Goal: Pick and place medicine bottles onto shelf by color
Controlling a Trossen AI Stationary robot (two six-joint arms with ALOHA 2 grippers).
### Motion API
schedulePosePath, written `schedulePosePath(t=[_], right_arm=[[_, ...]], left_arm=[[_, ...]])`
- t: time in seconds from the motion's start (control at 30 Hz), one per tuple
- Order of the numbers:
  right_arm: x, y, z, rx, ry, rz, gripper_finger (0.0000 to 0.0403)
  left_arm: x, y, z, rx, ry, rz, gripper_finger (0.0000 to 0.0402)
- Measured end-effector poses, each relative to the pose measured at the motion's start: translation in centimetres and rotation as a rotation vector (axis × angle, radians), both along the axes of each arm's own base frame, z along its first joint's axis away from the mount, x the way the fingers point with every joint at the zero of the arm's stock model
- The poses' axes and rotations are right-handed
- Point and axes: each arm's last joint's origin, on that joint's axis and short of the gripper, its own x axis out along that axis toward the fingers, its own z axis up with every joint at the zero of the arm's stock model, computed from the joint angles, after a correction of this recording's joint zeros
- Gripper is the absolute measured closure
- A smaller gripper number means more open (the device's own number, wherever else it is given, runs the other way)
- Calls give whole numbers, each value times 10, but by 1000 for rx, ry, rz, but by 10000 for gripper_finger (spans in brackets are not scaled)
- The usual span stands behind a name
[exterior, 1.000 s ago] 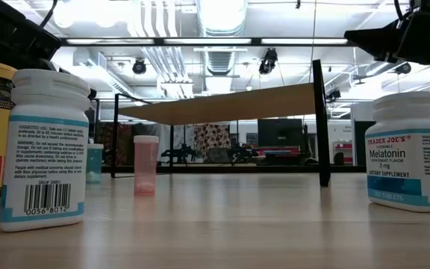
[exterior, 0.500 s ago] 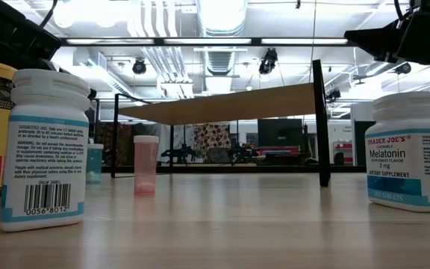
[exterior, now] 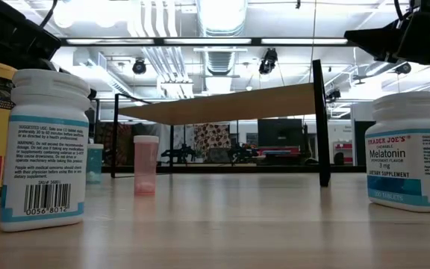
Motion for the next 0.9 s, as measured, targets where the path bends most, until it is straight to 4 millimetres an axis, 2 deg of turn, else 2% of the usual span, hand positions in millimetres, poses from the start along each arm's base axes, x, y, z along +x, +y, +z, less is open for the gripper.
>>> schedulePosePath(t=[0.37,0.53,0.63,0.67,0.73,0.83,0.9], right_arm=[[0,0,0,0,0,0,394],[0,0,0,0,0,0,394],[0,0,0,7,-2,3,394],[0,0,0,57,-15,28,394],[0,1,0,276,-67,136,394],[0,2,1,572,-139,248,394],[0,1,1,643,-162,272,394]], left_arm=[[0,0,0,12,0,-2,400],[1,1,2,158,-22,2,400],[3,1,10,40,-106,19,400],[3,0,15,-57,-159,28,400],[4,0,28,-201,-291,37,400],[1,1,48,-236,-500,22,400],[-2,1,58,-204,-609,16,400]])
